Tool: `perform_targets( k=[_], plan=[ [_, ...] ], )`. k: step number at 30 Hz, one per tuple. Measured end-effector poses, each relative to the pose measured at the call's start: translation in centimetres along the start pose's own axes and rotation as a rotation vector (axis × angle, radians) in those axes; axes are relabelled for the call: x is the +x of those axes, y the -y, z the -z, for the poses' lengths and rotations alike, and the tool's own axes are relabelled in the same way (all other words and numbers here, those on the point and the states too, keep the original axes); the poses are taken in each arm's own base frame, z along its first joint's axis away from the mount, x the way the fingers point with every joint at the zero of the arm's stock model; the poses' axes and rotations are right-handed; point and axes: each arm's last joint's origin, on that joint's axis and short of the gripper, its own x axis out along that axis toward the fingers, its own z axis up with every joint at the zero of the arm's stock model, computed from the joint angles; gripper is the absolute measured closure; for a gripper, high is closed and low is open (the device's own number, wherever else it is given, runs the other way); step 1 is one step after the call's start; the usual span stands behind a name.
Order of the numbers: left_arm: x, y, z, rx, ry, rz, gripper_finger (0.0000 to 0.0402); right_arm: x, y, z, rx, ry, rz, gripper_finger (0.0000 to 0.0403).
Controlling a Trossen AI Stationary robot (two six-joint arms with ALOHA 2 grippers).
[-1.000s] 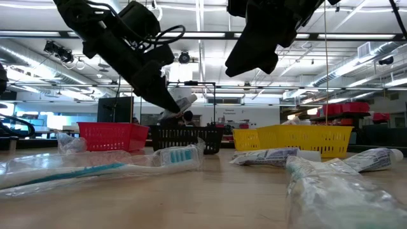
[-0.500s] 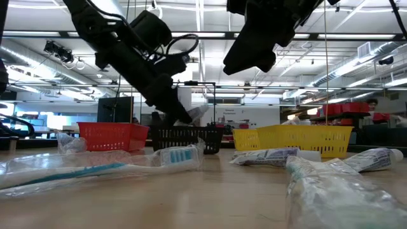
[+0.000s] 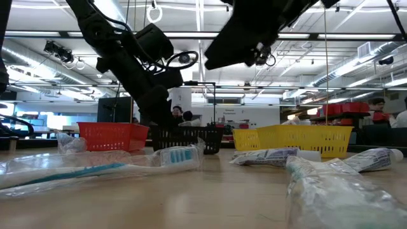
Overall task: Pick & Place Travel size toiletries
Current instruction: Put the white toothpaste into the black bin, then put the blue toothbrush into the top yellow bin
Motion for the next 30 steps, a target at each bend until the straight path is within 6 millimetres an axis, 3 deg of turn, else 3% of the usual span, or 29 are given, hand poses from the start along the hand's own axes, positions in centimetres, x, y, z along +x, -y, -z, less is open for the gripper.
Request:
perform_targets(
  k=[10, 17, 30],
  plan=[
    [-0.1, 0.1, -0.1, 0.037, 0.01, 0.001, 0.0266, 6.3, -1.0, 2.6, -0.071, 0.037, -0.082, 0.0192],
    [-0.7, 0.2, -0.7, 0.037, 0.053, -0.009, 0.0238, 7.8, -1.5, 3.2, -0.035, 0.068, -0.199, 0.0183],
    [-8.2, 1.1, -4.1, 0.03, 0.297, 0.039, 0.0259, 9.6, -1.7, 4.9, -0.059, 0.026, -0.236, 0.0202]
  ],
)
